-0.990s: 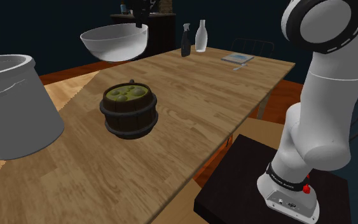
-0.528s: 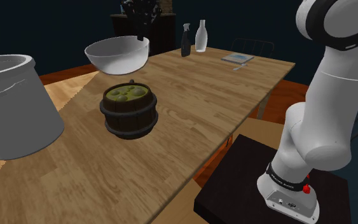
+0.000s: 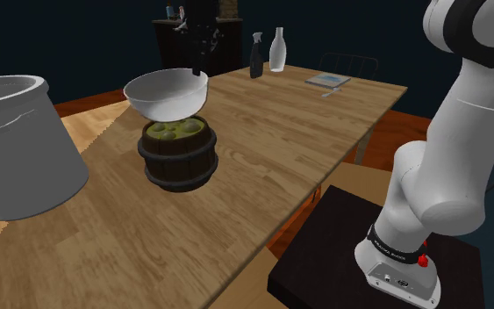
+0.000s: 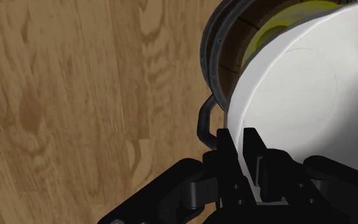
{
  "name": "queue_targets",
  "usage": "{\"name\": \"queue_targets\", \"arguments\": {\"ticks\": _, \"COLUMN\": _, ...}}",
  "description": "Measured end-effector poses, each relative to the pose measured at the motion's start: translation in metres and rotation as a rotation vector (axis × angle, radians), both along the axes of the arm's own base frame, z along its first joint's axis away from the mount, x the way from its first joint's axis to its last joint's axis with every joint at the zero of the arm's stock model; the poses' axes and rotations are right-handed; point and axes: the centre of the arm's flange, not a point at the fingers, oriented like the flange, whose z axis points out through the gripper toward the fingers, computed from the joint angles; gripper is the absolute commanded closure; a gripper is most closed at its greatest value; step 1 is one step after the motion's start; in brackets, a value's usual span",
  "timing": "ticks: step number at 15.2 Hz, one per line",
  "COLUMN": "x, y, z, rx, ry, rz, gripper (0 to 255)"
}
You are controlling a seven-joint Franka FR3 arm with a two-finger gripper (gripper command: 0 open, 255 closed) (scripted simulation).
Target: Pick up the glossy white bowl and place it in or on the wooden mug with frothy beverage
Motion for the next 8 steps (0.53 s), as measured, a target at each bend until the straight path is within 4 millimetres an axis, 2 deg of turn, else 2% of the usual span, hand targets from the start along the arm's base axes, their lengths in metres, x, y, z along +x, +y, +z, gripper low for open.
{"name": "queue_targets", "arguments": {"ticks": 4, "x": 0.0, "y": -0.001, "z": -0.02, "rx": 0.0, "ry": -0.001, "rz": -0.001, "gripper": 255}}
{"name": "queue_targets", "arguments": {"ticks": 8, "x": 0.0, "y": -0.001, "z": -0.024, "rx": 0.0, "ry": -0.003, "rz": -0.002, "gripper": 255}}
